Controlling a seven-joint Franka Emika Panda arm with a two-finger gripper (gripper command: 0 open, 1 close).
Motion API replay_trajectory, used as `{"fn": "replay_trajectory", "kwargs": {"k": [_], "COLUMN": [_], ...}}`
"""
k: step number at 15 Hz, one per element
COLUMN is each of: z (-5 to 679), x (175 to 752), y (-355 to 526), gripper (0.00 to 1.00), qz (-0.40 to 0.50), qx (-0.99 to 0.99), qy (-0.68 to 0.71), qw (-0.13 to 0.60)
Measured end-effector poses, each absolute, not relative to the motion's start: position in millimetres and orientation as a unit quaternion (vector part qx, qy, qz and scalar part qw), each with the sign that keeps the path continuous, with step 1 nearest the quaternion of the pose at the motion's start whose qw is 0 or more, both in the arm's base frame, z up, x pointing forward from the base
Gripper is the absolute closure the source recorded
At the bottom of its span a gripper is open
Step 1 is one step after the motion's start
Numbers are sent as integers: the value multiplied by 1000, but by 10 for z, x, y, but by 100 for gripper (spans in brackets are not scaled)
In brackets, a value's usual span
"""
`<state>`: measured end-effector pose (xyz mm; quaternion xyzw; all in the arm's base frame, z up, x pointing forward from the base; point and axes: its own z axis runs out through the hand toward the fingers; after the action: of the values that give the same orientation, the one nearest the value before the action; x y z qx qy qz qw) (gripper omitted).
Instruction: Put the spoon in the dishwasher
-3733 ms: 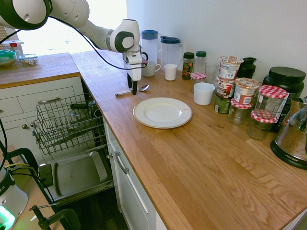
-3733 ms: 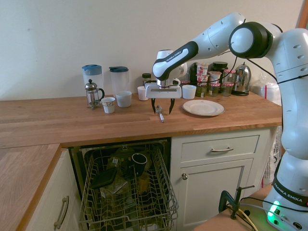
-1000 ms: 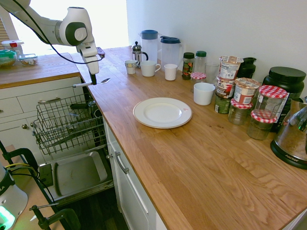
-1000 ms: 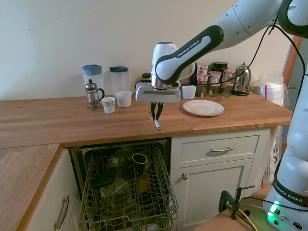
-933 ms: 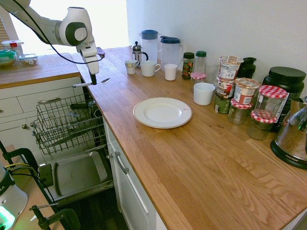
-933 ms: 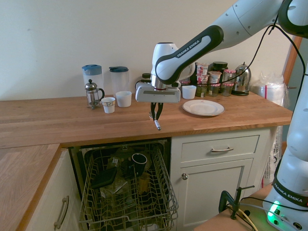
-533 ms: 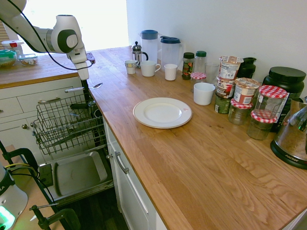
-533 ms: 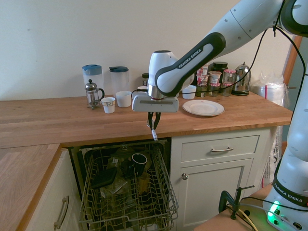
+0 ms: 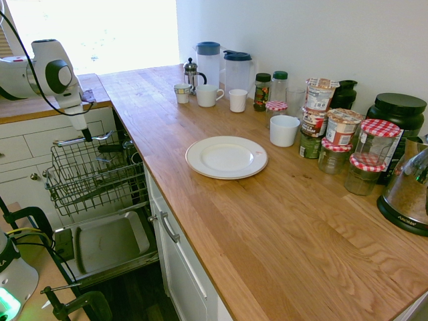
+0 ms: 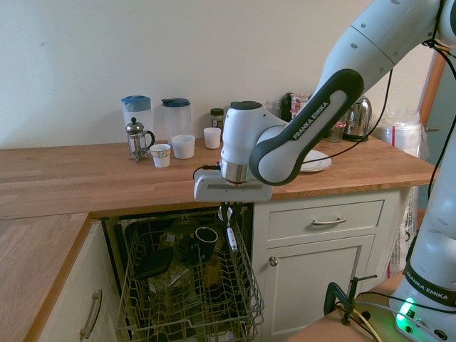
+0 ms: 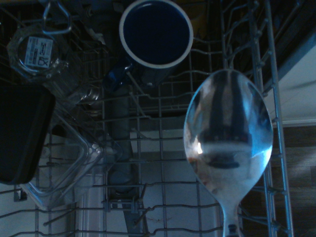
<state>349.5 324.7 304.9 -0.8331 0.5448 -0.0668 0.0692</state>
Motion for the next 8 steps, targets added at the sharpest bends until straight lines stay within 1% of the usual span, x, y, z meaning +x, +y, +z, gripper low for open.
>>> {"fn": "replay_trajectory", "kwargs": {"k": [5,8], "z": [2502,2135], "x": [3487,3665], "y": [3293,3317], "gripper": [100,100], "qz": [-53,-44], "qx": [-833,-831], "qy": [548,553], "qw": [55,39]}}
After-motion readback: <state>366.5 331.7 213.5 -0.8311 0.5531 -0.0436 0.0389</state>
